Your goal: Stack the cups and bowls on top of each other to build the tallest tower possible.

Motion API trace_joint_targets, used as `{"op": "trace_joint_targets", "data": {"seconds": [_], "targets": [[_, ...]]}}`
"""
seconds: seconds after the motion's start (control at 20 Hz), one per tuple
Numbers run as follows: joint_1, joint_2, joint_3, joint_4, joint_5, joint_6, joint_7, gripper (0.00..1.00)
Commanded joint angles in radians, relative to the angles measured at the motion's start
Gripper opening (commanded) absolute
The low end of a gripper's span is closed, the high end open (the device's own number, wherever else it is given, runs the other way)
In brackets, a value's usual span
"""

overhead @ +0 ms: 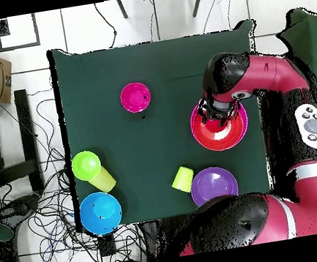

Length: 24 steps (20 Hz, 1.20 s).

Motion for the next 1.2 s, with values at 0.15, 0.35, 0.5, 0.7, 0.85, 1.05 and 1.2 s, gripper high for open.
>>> {"op": "trace_joint_targets", "data": {"seconds": [0.15,0.35,0.5,0.7,0.85,1.05,1.2], "targets": [[-0.011,0.001,0.069,0.079,-0.047,0.020,-0.242,1.00],[-0.011,-0.002,0.069,0.081,-0.048,0.027,-0.240,1.00],[-0.010,-0.002,0.068,0.080,-0.047,0.038,-0.237,1.00],[-0.012,-0.006,0.069,0.088,-0.046,0.035,-0.235,1.00],[-0.014,-0.010,0.069,0.097,-0.044,0.032,-0.232,1.00],[-0.016,-0.014,0.071,0.102,-0.044,0.025,-0.229,1.00],[-0.032,-0.012,0.087,0.122,-0.042,-0.082,-0.229,1.00]]}}
